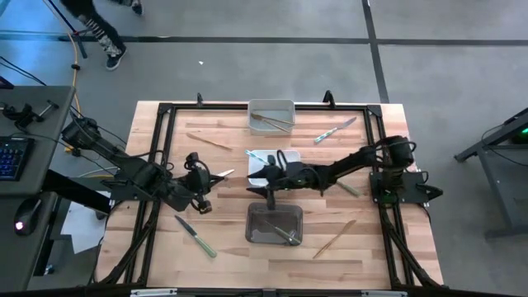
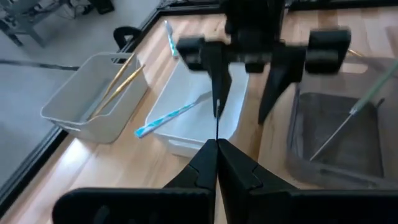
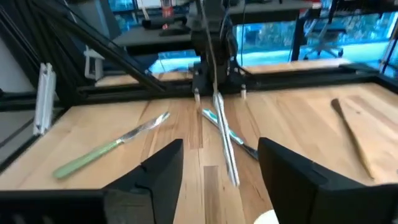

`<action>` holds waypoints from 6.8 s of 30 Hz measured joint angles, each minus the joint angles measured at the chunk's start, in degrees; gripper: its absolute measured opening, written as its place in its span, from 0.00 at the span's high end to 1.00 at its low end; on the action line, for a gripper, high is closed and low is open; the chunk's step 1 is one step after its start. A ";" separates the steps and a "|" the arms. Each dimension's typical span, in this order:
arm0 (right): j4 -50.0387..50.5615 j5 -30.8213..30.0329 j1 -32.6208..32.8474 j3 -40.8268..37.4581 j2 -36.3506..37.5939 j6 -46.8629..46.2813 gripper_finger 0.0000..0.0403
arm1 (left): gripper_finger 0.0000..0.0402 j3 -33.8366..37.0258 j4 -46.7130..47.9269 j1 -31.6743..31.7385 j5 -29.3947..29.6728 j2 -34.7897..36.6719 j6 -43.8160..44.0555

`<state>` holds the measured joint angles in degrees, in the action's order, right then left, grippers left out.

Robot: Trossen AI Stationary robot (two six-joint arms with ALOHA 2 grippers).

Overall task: Sort silverware by color (type)
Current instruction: Put the white-blue table knife into the white bin

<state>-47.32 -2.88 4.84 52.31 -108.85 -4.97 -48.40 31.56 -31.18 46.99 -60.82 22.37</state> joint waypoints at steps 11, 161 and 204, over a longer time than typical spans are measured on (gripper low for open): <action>2.62 4.23 -2.10 14.83 -11.24 0.95 0.51 | 1.00 0.00 -3.32 0.00 1.57 -0.02 -3.13; -12.15 15.55 -8.61 3.33 13.02 45.48 1.00 | 0.61 24.37 -111.08 35.23 -39.40 -19.34 21.20; -6.03 12.27 -8.70 3.22 12.95 50.33 0.99 | 0.74 24.37 -113.64 41.70 -35.26 -19.58 26.36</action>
<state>-53.35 9.39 -3.86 55.53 -95.90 45.36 -24.03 -82.09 10.52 11.73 -80.40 48.73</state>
